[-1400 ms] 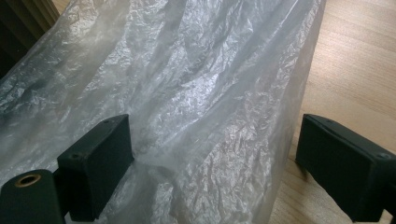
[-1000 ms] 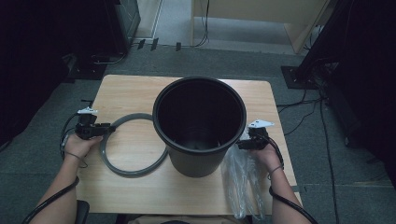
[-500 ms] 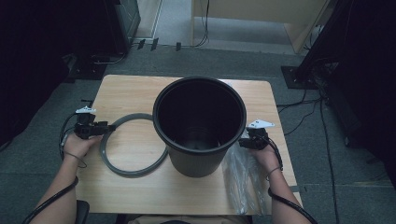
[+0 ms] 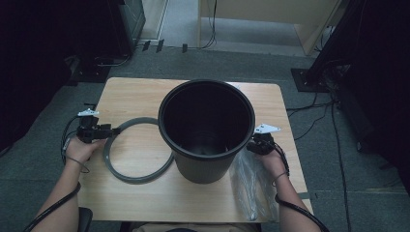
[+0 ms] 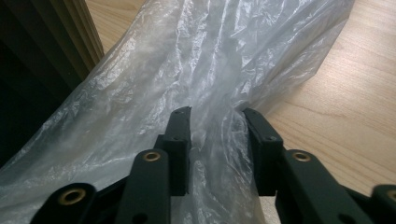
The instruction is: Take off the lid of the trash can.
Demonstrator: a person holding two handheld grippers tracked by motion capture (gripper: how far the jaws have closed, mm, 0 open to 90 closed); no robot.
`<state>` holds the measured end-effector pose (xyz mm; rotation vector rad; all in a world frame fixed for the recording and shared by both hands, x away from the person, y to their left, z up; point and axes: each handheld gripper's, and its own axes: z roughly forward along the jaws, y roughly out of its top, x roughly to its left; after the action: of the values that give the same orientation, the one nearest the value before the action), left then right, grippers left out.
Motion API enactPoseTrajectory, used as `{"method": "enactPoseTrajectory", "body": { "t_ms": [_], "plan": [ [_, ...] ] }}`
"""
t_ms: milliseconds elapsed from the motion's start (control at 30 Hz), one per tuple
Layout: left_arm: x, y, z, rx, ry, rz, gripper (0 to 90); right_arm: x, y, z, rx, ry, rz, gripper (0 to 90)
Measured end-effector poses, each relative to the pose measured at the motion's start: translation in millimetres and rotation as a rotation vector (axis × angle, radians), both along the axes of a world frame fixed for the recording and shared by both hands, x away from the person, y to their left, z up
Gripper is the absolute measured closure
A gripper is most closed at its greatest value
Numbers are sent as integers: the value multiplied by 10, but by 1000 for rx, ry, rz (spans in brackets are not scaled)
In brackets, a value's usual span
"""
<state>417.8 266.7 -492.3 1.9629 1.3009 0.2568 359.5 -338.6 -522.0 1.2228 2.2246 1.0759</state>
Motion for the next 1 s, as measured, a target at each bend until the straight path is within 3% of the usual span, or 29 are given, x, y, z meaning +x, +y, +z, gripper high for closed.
{"method": "enactPoseTrajectory", "body": {
  "t_ms": [167, 467, 533, 667, 800, 1000],
  "plan": [
    [6, -21, 13, 1, 1, -6, 393, 19, 26, 1, -6, -8, -17, 824],
    [8, -46, 40, -10, -6, -14, 383, 103, 0, 12, 53, 38, -49, 874],
    [10, -52, 46, -11, -4, -16, 380, 108, -32, 41, 62, 31, -53, 881],
    [18, -74, 46, -3, 25, -10, 368, 107, -90, 130, 126, 36, -80, 885],
    [10, -104, 59, 1, 24, -20, 366, 133, -125, 224, 206, 94, -125, 894],
    [1, -141, 108, 0, 8, -32, 366, 122, -107, 332, 168, 68, -101, 896]
  ]
}}
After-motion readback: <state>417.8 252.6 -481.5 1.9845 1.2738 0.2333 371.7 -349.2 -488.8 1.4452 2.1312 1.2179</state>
